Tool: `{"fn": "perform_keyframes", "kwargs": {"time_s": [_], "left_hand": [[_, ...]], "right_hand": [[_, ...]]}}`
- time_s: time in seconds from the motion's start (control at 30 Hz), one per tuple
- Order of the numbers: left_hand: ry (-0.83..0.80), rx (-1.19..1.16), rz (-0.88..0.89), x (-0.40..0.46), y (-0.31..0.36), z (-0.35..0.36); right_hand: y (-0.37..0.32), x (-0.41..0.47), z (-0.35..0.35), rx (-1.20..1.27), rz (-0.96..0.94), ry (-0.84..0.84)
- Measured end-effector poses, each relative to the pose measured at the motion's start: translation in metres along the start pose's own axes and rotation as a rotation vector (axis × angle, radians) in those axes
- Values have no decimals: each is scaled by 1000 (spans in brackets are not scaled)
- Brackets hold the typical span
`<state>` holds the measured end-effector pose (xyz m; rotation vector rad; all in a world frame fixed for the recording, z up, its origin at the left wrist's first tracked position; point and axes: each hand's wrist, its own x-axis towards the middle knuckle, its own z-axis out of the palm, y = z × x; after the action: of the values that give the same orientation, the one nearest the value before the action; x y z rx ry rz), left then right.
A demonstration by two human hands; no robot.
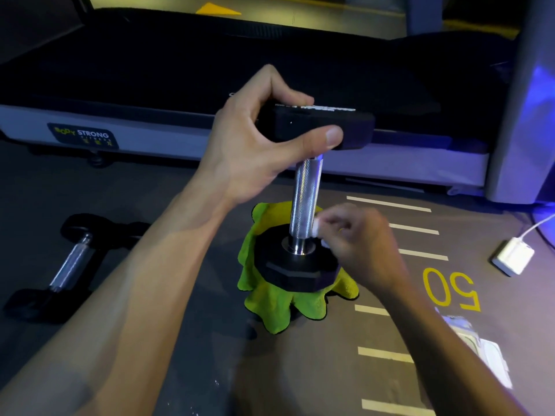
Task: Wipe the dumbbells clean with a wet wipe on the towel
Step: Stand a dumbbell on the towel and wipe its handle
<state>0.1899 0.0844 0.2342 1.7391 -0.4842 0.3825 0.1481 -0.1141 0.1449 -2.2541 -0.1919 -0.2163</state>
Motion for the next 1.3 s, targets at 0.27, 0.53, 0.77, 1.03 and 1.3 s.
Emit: {"fn": "perform_keyframes", "kwargs": {"time_s": [0.27, 0.53, 0.77, 1.03, 1.3], "left_hand": [[28, 37, 13, 2, -7, -2], [30, 44, -17, 3, -6, 0], [27, 46, -22, 2, -4, 5], [25, 64, -38, 4, -4, 1], [16, 45, -30, 4, -5, -3]], "right_hand": [[-19, -27, 7, 149, 54, 59], [-44, 6, 10, -59, -269, 279], [-42, -5, 0, -336, -377, -68], [-42, -18, 6, -455, -394, -130], [-41, 2, 14, -389, -493, 300]]}}
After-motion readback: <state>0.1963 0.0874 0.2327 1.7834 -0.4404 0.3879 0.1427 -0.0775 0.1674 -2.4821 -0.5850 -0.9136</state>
